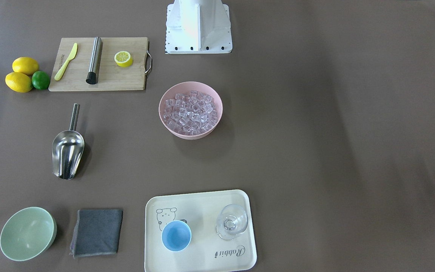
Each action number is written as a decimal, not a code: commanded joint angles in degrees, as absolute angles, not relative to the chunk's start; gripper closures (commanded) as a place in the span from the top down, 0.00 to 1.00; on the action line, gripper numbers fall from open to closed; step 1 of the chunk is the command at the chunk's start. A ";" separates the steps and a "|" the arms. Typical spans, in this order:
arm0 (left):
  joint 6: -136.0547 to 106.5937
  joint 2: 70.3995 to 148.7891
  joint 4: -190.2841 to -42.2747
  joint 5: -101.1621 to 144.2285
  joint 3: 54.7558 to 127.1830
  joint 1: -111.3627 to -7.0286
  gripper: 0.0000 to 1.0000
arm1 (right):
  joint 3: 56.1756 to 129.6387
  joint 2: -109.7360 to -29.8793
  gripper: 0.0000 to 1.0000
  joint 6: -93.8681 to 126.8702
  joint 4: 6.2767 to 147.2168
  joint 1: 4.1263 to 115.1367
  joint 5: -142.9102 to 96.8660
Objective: Put ice in cup with scoop
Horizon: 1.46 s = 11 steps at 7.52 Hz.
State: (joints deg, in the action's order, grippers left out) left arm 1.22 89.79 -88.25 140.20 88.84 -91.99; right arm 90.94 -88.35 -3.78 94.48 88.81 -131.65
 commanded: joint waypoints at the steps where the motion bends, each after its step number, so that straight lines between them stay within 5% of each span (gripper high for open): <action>1: 1.14 90.09 -88.24 140.27 88.86 -91.58 0.98 | 91.14 -89.03 1.00 -3.87 94.40 88.94 -131.75; 11: -1.58 89.91 -88.15 135.26 93.43 -88.44 0.98 | 95.33 -88.33 1.00 6.52 92.91 84.93 -133.14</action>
